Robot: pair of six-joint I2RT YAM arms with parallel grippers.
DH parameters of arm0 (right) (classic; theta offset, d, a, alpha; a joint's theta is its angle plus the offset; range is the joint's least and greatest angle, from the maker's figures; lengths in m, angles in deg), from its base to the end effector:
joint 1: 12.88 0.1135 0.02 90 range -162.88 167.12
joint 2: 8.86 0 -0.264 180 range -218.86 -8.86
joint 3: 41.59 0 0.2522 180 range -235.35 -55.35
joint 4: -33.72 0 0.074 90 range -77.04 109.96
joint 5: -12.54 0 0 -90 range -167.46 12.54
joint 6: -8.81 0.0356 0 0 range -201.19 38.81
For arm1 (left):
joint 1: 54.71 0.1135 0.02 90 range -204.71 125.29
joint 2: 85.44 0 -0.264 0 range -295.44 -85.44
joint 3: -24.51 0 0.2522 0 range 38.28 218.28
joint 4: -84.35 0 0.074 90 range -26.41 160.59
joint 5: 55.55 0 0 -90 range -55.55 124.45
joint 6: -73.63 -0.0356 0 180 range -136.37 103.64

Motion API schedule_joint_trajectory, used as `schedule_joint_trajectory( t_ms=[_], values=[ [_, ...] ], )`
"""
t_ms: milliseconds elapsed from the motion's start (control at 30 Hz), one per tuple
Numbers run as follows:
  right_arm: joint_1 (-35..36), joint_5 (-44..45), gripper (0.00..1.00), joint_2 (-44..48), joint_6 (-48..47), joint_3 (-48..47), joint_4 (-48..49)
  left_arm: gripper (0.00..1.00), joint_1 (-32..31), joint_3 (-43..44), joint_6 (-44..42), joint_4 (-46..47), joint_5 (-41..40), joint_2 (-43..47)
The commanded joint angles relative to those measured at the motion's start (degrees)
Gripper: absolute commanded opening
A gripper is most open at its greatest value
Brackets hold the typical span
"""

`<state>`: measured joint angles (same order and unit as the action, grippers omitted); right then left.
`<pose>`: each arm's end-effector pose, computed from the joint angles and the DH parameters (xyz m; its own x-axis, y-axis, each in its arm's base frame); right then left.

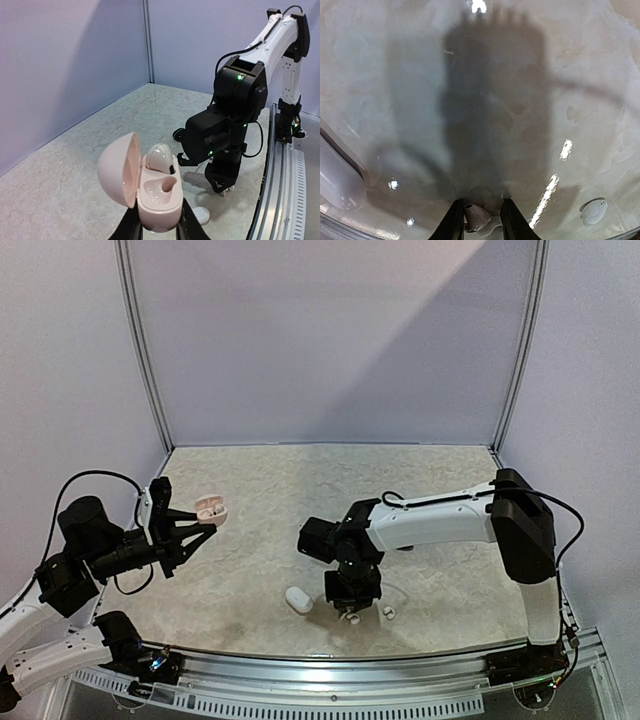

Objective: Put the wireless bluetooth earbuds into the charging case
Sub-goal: Pick up the left earbud from the corner of the board, then insert the left earbud into the left side groove of the charging case.

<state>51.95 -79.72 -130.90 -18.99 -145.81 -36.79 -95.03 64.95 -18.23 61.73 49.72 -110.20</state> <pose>0.1703 0.3656 0.1506 -0.9987 -0.0469 0.0213 -0.0459 0.9980 0.0442 0.0935 -0.0917 0.2791 -0.0653 0.0965 -0.9932 0.8261 0.5635 0.0004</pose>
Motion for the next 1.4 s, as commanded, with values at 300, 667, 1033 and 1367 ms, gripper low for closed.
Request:
schedule_joint_trajectory(
  t_ms=[300, 667, 1033, 1367],
  values=[
    [0.17, -1.65, 0.15, -2.15, 1.07, -1.61, 1.36, 0.00, 0.74, -0.60, 0.16, -0.41, 0.55, 0.65],
    [0.95, 4.57, 0.03, -3.77, -6.86, -11.07, -1.12, 0.00, 0.76, -0.42, -0.34, -0.70, 0.62, 0.95],
    [8.86, 30.60, 0.00, 14.11, -37.78, -20.59, 6.63, 0.00, 0.68, 3.01, -3.36, 1.28, 9.58, -0.40],
    [22.15, 29.31, 0.00, 17.66, -79.62, -24.33, 33.96, 0.00, 0.59, 6.81, -7.93, 0.09, 18.07, -2.01]
  ],
)
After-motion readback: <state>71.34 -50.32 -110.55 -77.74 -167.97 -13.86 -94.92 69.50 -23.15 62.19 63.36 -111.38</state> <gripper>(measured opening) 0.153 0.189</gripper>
